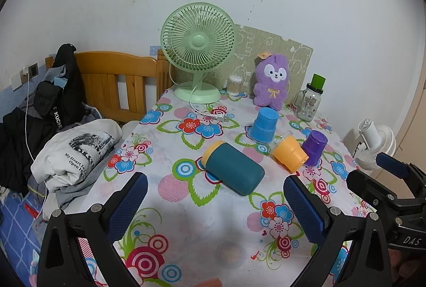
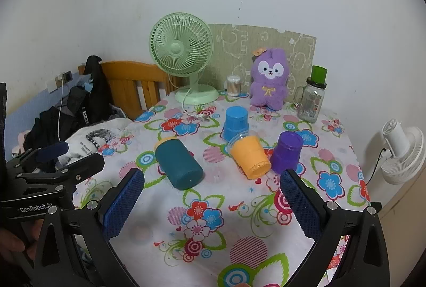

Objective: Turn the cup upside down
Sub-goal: 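Move the right gripper toward the teal cup lying on its side, then close the right gripper around the teal cup body and lift it, then carry the teal cup with the right gripper toward the left gripper, then grasp the teal cup with the left gripper while the right gripper releases it, then rotate the teal cup in the left gripper so its yellow rim faces down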

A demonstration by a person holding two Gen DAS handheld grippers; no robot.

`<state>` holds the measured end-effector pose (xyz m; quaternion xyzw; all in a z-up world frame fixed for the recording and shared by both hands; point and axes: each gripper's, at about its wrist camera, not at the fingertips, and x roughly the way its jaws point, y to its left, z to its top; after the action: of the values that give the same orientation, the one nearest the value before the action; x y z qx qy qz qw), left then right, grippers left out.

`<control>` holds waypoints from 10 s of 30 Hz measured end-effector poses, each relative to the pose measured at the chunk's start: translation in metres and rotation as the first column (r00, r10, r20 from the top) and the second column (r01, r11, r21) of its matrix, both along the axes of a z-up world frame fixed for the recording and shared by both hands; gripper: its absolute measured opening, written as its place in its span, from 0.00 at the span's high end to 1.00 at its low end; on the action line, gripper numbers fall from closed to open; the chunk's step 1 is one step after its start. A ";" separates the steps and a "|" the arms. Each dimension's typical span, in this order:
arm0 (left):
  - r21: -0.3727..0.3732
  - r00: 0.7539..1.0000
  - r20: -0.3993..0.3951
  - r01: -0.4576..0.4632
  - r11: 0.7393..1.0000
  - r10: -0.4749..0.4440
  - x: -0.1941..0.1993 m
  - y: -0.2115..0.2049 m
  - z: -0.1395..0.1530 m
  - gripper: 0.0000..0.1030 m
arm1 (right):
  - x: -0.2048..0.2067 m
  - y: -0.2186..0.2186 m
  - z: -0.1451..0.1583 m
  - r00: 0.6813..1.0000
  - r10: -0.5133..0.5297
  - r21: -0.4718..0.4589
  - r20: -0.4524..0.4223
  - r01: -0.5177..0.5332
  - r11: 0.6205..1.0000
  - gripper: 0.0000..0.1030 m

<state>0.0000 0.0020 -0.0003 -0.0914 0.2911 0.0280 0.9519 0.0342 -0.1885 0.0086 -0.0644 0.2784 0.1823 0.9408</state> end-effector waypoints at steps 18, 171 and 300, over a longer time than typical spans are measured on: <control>-0.012 0.999 -0.052 -0.011 1.000 0.011 0.015 0.005 -0.026 0.00 | 0.025 0.005 -0.015 0.997 0.022 -0.023 -0.071 -0.023 0.999 0.00; -0.068 0.918 -0.383 0.085 0.994 -0.105 0.041 -0.110 -0.110 0.00 | 0.005 -0.094 -0.093 0.943 0.048 -0.093 -0.329 -0.083 0.992 0.16; 0.008 0.953 -0.280 0.121 0.993 -0.114 -0.023 -0.059 -0.100 0.33 | -0.002 -0.056 -0.101 0.918 0.125 -0.102 -0.377 -0.175 0.979 0.16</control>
<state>-0.0228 -0.0570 -0.1001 -0.0569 0.4267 -0.0125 0.9025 0.0318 -0.2445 -0.0926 -0.1133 0.4558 0.2438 0.8485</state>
